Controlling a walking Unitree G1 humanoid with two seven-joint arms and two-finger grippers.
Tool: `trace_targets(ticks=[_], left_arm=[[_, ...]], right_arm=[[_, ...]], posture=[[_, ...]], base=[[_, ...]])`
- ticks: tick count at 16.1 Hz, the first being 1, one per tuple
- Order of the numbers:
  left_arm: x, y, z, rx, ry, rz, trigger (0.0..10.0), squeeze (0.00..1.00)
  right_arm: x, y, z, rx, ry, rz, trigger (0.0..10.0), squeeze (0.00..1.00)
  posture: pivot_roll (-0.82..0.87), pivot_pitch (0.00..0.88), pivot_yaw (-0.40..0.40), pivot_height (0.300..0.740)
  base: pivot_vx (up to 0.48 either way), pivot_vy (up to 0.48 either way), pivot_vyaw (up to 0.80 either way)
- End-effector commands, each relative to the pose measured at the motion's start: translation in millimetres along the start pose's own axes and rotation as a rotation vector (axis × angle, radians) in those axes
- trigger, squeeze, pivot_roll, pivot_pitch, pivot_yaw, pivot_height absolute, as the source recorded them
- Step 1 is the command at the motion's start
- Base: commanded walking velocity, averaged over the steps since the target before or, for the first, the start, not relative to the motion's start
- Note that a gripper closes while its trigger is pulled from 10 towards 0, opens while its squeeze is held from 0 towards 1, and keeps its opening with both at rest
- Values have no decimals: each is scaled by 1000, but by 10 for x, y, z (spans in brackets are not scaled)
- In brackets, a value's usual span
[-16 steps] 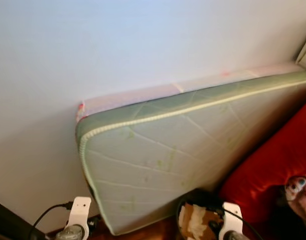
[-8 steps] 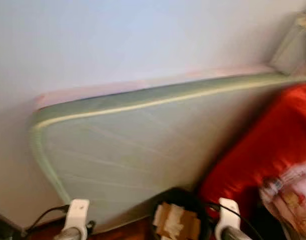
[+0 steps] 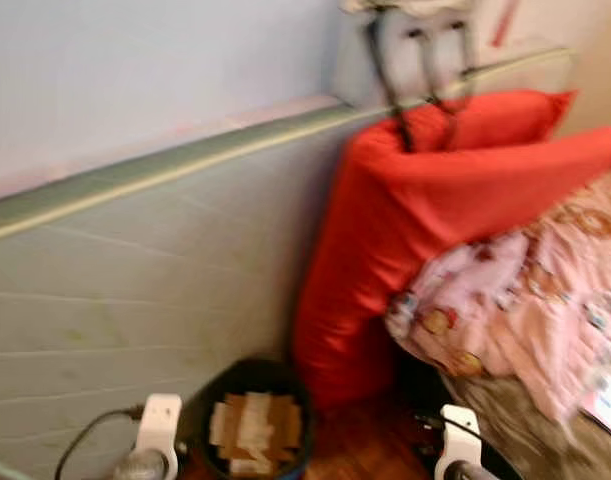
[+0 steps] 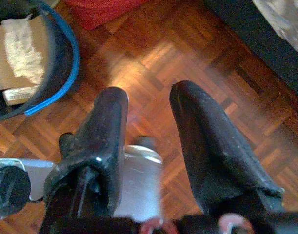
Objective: Clean up the room
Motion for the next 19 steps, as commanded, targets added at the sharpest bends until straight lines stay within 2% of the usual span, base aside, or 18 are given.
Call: trace_targets(ticks=[1, 11, 13, 19], left_arm=[[53, -86, 6, -27, -13, -6, 10000, 0], [40, -98, 9, -34, -19, -19, 10000, 0], [25, -101, 9, -35, -8, 6, 10000, 0], [45, -84, 6, -28, -16, 19, 10000, 0]], right_arm=[[75, 15, 11, 9, -22, -4, 10000, 0], [58, 9, 9, 17, -20, -12, 10000, 0], [47, 14, 7, 17, -17, -15, 10000, 0], [55, 17, 7, 7, -13, -4, 10000, 0]], posture=[[108, 0, -61, 740], [96, 0, -45, 740], [96, 0, -43, 740], [97, 0, -50, 740]], base=[[0, -349, 0], [0, -351, 0], [0, 0, 0], [0, 0, -696]])
Point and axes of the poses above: a point about 5 cm out from each wrist's last joint towards the gripper, its own z axis pointing back from the gripper into the wrist, its own y axis along the axis of the wrist's last joint, x = y × z, the point moved 4 cm from there along -z, pointing out of the wrist towards the gripper, and after that the axes turned 10 degrees about z, right-handed, at the moved point
